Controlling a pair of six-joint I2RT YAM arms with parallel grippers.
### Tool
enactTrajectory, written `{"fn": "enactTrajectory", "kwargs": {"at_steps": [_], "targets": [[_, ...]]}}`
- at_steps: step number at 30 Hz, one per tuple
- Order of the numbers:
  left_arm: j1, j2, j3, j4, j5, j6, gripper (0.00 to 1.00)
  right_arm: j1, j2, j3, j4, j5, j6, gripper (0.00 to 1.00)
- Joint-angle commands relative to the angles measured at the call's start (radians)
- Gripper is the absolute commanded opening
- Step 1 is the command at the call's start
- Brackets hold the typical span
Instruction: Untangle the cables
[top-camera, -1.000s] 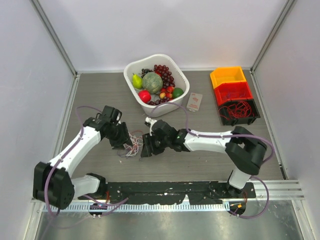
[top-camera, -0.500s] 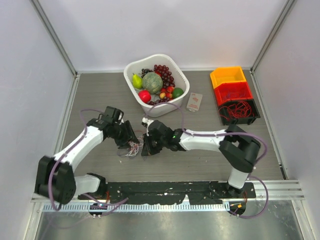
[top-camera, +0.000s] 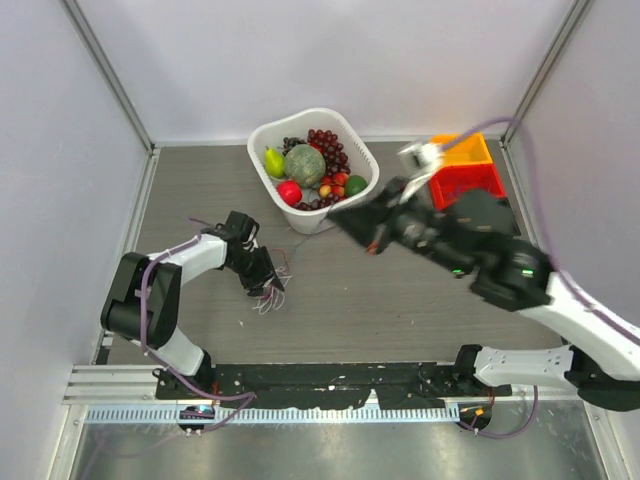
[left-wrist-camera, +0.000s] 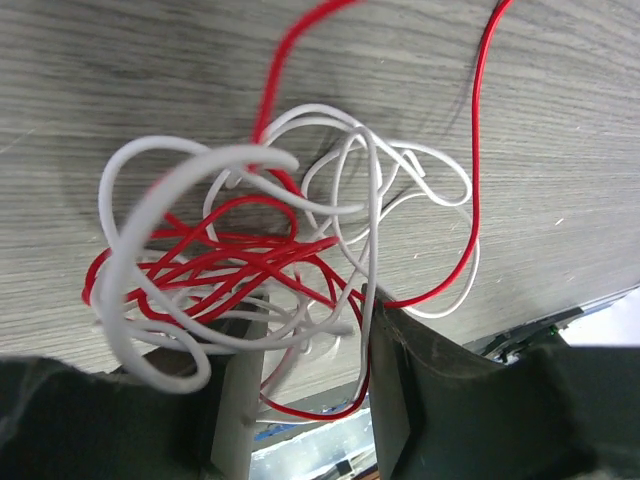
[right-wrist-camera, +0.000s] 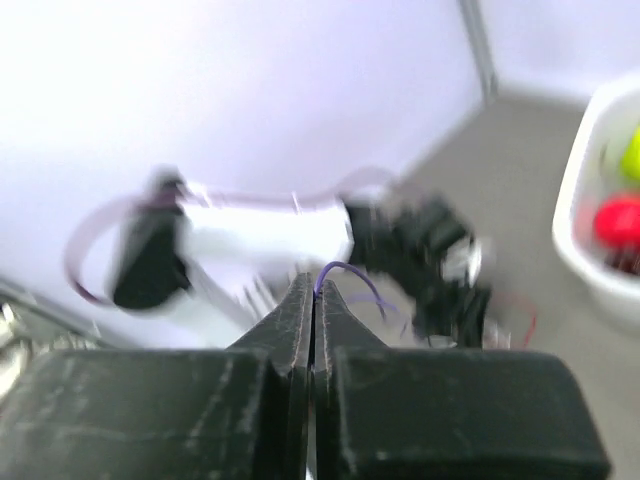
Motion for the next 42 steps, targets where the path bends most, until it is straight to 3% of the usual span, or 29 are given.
{"fn": "enactTrajectory", "kwargs": {"at_steps": [1, 7, 10, 16, 20, 24, 29, 34, 42], "targets": [[0.010, -0.045, -0.040, 0.012, -0.062, 0.035, 0.46, -0.001, -0.069, 0.220, -0.068, 0.214, -0.103, 0.01], [0.019, -0.085, -0.029, -0.022, -0.102, 0.050, 0.46, -0.001, -0.008, 0.408, -0.111, 0.309, -0.233, 0.01], [0.021, -0.149, -0.023, -0.049, -0.129, 0.050, 0.47, -0.001, 0.010, 0.406, -0.157, 0.432, -0.244, 0.01], [0.041, -0.240, 0.008, -0.136, -0.157, 0.086, 0.48, -0.001, -0.022, 0.363, -0.139, 0.512, -0.287, 0.01], [0.039, -0.321, 0.070, -0.175, -0.125, 0.101, 0.56, -0.001, -0.020, 0.295, -0.229, 0.552, -0.259, 0.01], [0.041, -0.401, 0.158, -0.247, -0.097, 0.087, 0.60, -0.002, -0.031, 0.047, -0.264, 0.495, -0.077, 0.01], [0.041, -0.491, 0.140, -0.180, -0.048, 0.008, 0.66, -0.016, 0.018, -0.135, -0.314, 0.380, 0.130, 0.01], [0.041, -0.465, 0.173, -0.219, 0.035, 0.030, 0.69, -0.114, 0.079, -0.264, -0.326, 0.218, 0.161, 0.01], [0.039, -0.568, 0.169, -0.239, 0.027, 0.044, 0.72, -0.333, 0.187, -0.290, -0.231, 0.068, 0.115, 0.01]]}}
